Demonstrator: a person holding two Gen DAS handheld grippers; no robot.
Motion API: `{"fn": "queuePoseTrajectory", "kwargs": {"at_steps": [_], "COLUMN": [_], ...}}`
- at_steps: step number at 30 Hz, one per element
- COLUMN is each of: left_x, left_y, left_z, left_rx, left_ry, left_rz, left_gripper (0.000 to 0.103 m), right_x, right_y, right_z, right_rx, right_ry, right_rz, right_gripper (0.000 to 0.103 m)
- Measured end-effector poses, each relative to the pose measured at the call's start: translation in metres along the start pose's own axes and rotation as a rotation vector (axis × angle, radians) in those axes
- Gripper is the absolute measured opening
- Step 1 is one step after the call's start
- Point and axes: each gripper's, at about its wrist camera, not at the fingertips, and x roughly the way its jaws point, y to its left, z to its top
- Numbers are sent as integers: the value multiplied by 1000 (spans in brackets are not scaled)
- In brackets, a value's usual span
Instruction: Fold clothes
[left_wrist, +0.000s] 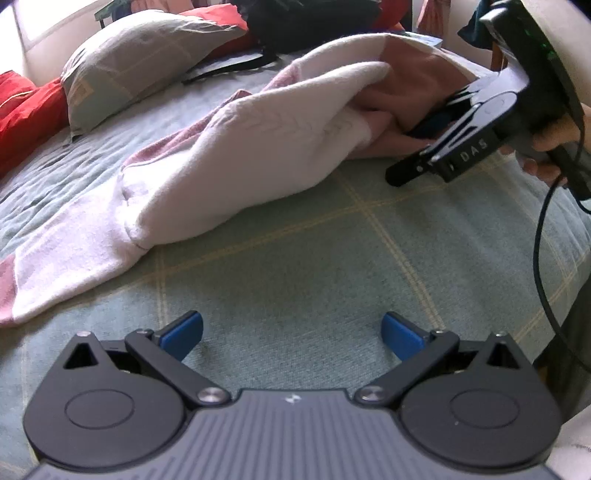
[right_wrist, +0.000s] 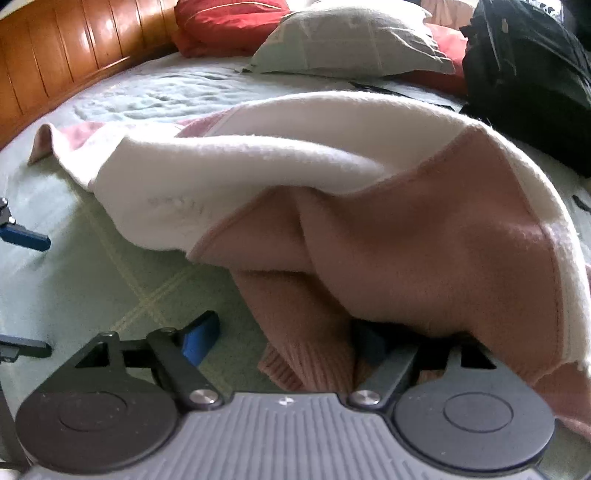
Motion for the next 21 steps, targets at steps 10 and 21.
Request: {"fn": "queuePoseTrajectory", "kwargs": {"at_steps": [10,21], "left_x": [3,-2], "left_y": [0,-3], "left_z": [4,0], "left_rx": [-2,7], "left_ry": [7,6], "left_rz": [-1,8], "left_gripper": [102,102], "right_x": [-3,-31], "right_y": [23,27], "right_z": [-3,-20], "right_rx": [-100,3], "right_ry": [6,-41], "right_rz": [5,53], "right_gripper": [81,89]}}
